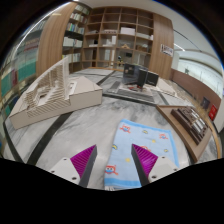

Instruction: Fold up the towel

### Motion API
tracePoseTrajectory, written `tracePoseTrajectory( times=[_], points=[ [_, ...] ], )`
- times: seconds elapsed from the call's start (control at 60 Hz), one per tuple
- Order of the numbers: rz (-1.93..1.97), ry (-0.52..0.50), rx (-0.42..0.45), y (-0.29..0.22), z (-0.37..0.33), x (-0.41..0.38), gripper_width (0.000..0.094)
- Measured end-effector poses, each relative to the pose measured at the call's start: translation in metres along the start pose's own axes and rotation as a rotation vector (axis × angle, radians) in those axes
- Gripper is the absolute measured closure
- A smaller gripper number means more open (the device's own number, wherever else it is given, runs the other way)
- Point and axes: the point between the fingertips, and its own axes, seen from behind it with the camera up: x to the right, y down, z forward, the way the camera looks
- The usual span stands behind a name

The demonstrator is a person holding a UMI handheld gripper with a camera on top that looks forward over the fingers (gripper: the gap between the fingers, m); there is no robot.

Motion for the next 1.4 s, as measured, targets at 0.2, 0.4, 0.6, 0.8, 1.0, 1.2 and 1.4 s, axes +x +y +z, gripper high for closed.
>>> tracePoseTrajectory(
  times=[0.2, 0.4, 0.6, 0.8, 1.0, 1.2, 1.4],
  points=[
    [-0.022, 0.037, -0.045, 0.016, 0.068, -0.005, 0.0278],
    [0.097, -0.004, -0.034, 0.018, 0.075, 0.0, 0.0628],
    [0.033, 0.011, -0.003, 0.015, 0.079, 0.004, 0.0928],
    [0.019, 0.004, 0.062, -0.019, 0.051, 0.018, 0.0932],
    [0.142, 0.098, 0.106, -0.039, 0.01, 0.118, 0.093],
    [0.106, 0.181, -0.036, 0.031, 0.023, 0.199, 0.0918],
    [0.089, 0.203, -0.086, 0.066, 0.03, 0.22, 0.0506]
  ],
)
